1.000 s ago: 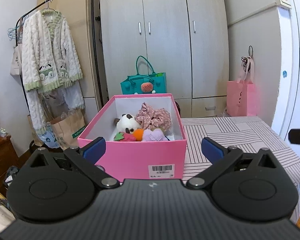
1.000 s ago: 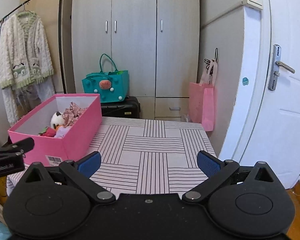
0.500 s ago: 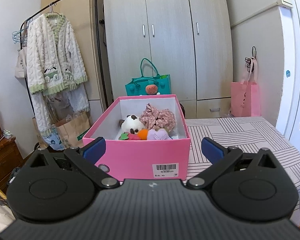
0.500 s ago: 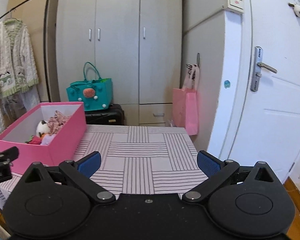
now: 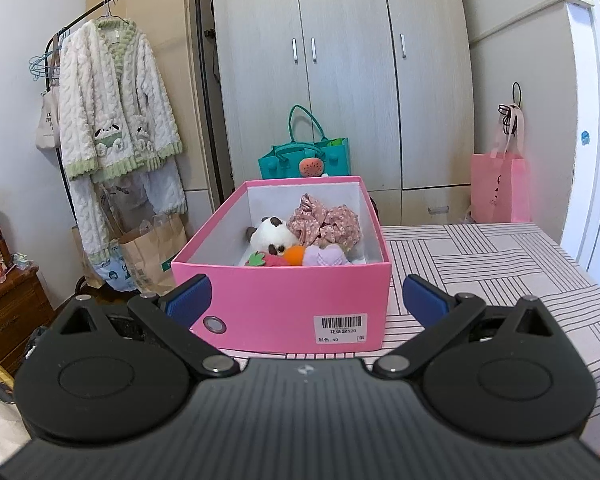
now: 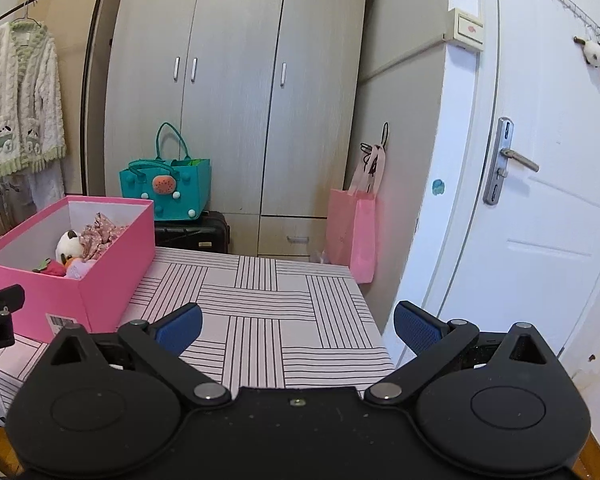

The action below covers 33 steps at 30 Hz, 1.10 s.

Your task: Organize soft objects

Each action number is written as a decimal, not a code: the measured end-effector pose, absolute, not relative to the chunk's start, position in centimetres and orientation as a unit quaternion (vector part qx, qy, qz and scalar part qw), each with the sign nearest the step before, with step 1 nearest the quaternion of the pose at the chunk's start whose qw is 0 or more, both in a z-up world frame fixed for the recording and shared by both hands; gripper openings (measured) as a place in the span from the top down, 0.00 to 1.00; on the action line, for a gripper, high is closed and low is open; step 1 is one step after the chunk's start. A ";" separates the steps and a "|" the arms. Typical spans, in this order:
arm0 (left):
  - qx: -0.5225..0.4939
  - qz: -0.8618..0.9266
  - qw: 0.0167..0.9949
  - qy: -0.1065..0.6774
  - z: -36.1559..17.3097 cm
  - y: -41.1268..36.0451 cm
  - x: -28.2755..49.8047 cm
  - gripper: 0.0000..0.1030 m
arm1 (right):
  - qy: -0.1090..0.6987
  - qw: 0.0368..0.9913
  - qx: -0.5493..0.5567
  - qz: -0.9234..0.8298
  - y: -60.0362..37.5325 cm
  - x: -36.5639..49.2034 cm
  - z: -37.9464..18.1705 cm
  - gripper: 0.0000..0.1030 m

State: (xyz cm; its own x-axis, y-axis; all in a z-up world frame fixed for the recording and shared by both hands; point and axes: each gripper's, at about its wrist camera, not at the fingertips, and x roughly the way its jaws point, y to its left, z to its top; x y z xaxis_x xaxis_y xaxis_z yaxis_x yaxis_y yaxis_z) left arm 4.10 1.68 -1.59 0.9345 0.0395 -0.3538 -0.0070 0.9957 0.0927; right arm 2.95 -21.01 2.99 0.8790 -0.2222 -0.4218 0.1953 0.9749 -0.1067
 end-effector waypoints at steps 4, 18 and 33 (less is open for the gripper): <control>0.044 0.012 0.983 0.179 -1.6 1.7 4.1 0.00 | 0.219 0.969 -0.033 -0.112 -20.9 2.7 2.8 0.00; 0.045 0.020 0.984 0.171 -1.9 0.8 4.0 0.00 | 0.223 0.967 -0.007 -0.126 -21.8 2.9 2.5 0.00; 0.042 0.023 0.986 0.161 -1.7 0.5 3.4 0.00 | 0.223 0.967 -0.018 -0.125 -21.4 2.5 2.2 0.00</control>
